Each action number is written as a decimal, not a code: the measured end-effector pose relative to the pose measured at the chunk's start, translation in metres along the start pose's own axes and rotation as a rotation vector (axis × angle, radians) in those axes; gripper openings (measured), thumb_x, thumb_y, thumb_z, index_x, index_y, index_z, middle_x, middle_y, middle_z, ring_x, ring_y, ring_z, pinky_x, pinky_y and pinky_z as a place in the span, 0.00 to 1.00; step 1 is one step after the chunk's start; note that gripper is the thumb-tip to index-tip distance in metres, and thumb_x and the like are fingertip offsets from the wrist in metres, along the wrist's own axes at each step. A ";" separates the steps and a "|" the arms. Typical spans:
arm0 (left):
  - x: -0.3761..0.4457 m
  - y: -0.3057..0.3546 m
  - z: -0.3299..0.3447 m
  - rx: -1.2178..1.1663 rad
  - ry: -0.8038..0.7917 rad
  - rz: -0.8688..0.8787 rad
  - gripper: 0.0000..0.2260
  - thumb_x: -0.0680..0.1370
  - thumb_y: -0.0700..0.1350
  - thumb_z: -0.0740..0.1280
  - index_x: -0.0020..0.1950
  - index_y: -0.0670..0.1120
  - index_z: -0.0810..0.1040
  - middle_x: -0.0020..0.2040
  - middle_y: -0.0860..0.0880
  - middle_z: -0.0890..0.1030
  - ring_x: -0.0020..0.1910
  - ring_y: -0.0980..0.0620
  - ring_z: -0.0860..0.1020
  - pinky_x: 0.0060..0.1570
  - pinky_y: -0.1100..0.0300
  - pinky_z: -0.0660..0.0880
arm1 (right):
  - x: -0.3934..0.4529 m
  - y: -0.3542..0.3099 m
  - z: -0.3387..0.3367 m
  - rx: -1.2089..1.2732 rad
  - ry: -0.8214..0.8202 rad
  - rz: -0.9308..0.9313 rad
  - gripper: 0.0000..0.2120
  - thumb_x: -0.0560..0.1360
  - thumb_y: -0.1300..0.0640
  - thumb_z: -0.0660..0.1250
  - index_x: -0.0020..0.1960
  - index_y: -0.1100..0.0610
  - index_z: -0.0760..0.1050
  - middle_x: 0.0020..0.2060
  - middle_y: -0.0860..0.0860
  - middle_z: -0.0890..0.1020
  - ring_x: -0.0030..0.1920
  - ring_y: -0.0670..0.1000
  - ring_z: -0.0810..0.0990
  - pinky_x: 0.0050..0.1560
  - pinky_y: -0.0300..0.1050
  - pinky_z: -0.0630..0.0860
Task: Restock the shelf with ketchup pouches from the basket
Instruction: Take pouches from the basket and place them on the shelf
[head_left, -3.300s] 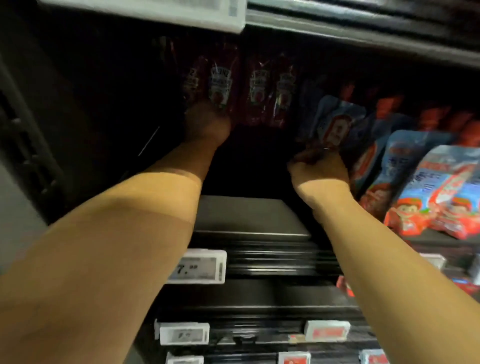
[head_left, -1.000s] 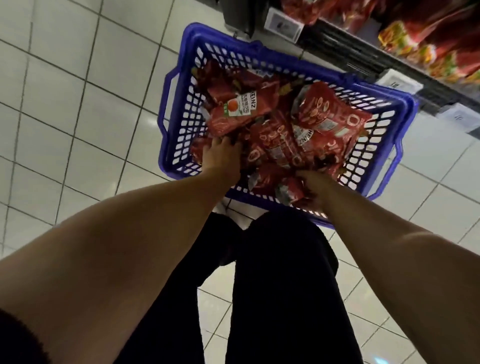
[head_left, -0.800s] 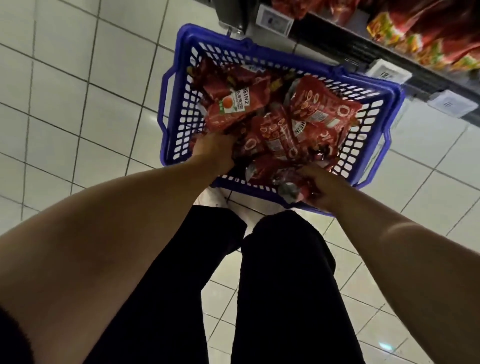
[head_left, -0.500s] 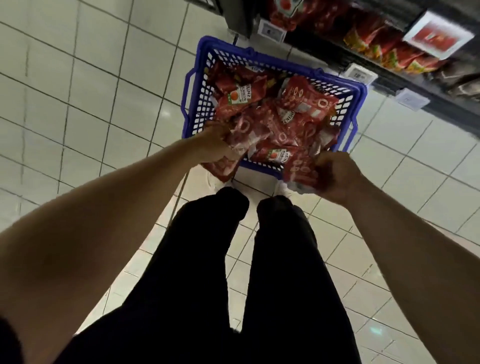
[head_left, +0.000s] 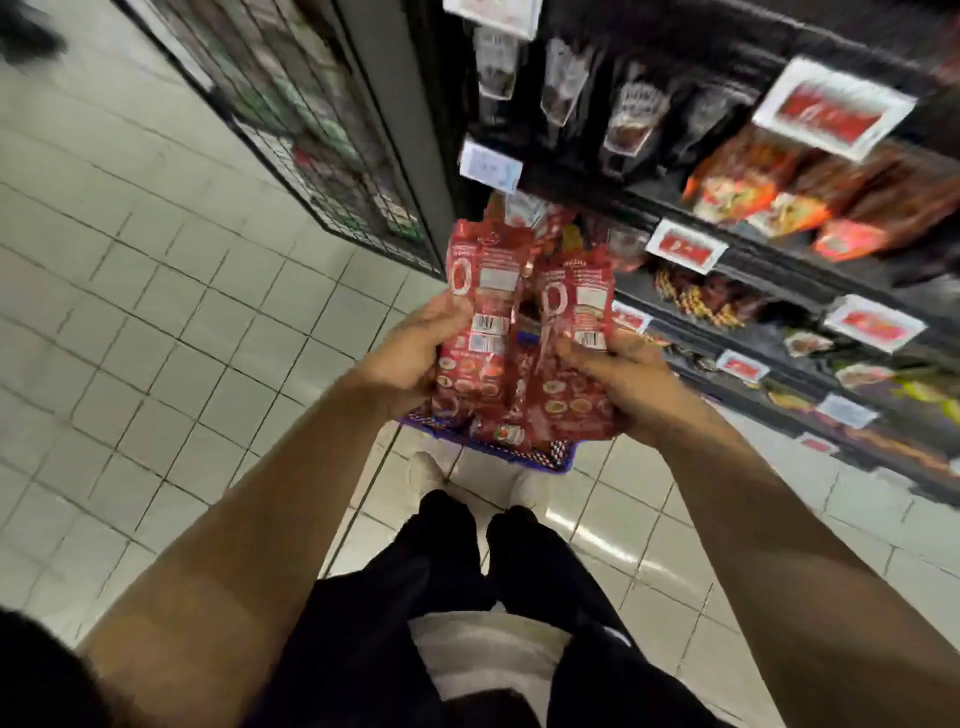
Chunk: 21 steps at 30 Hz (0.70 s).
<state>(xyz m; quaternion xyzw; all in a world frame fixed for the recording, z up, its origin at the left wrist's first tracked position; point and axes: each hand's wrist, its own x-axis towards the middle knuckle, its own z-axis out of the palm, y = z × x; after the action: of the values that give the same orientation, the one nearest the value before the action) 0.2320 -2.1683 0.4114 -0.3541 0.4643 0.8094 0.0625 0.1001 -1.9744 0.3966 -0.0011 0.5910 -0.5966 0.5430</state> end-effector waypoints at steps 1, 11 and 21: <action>-0.009 0.012 0.011 -0.008 -0.010 0.034 0.19 0.85 0.40 0.55 0.75 0.35 0.65 0.69 0.30 0.71 0.62 0.36 0.75 0.66 0.39 0.72 | -0.014 -0.012 0.002 0.003 -0.003 -0.040 0.29 0.63 0.48 0.82 0.61 0.53 0.80 0.54 0.56 0.86 0.53 0.58 0.85 0.49 0.51 0.82; -0.076 0.093 0.098 -0.033 0.116 0.339 0.20 0.64 0.39 0.78 0.54 0.43 0.78 0.38 0.44 0.80 0.33 0.46 0.78 0.40 0.52 0.77 | -0.097 -0.084 0.026 0.052 -0.052 -0.203 0.27 0.56 0.49 0.85 0.54 0.49 0.83 0.50 0.57 0.86 0.47 0.58 0.87 0.44 0.50 0.82; -0.079 0.104 0.081 -0.348 0.086 0.094 0.20 0.62 0.42 0.64 0.52 0.38 0.77 0.44 0.41 0.79 0.43 0.41 0.78 0.53 0.45 0.76 | -0.108 -0.107 0.036 -0.001 -0.023 -0.122 0.15 0.77 0.53 0.70 0.63 0.52 0.76 0.53 0.56 0.86 0.51 0.57 0.86 0.43 0.50 0.83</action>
<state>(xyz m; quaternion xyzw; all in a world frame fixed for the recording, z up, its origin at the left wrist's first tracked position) 0.2043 -2.1436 0.5607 -0.3718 0.3357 0.8636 -0.0573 0.0982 -1.9605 0.5526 -0.0443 0.5839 -0.6281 0.5124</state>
